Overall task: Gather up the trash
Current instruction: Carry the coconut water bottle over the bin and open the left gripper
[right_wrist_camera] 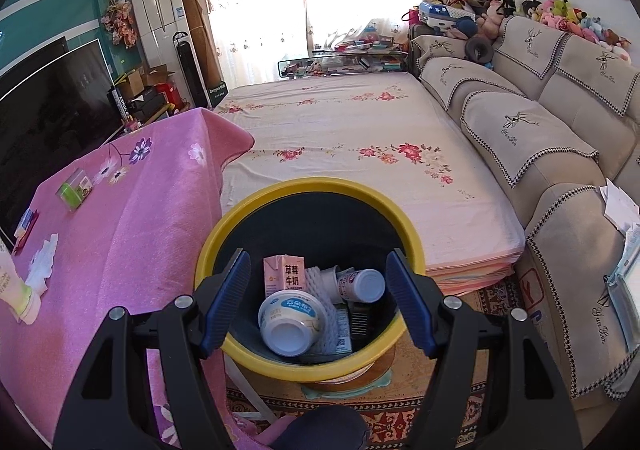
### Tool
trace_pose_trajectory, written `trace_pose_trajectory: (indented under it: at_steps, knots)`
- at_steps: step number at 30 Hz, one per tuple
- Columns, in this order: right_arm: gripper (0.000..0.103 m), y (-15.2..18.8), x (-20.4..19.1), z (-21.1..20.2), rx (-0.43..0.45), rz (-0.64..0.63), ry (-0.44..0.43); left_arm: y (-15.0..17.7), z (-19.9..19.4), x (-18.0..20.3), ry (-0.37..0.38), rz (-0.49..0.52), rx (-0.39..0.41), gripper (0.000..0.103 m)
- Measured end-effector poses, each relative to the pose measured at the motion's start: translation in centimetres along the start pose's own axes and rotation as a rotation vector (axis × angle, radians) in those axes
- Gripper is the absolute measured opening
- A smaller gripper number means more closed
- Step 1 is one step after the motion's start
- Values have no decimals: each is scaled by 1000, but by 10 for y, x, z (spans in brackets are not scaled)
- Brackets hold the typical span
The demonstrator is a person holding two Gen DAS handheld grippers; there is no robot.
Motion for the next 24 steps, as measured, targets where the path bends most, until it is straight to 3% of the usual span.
trace_pose_trajectory:
  at_steps: [6,17,18,19,21,24]
  knots:
    - [67,-2,33,-10,15,31,35,-36,47,76,115,81,-2,51]
    - [67,1,70,-10,12,67,60,-72,157,183,198,118,-20,51]
    - [67,0,71,-9,11,69,62,-74,166,189,198,116,-20,56]
    - [67,1,72,-9,11,71,63,-75,175,193,174,119,-13,72]
    - [67,3,72,-9,10,74,66,-77,182,198,122,117,16,86]
    - [67,2,72,-9,11,73,64,-80,174,187,112,93,34,86]
Point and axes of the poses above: each gripper's, at about its wrist camera, not at the fingertips, and z roughly the way its jaws point, x to its right, y to its underside, the point moved 1 cm from there along z, roughly the way its jaws point, and after that the axes turned 11 degrees about -y, right-handed, at the moved point
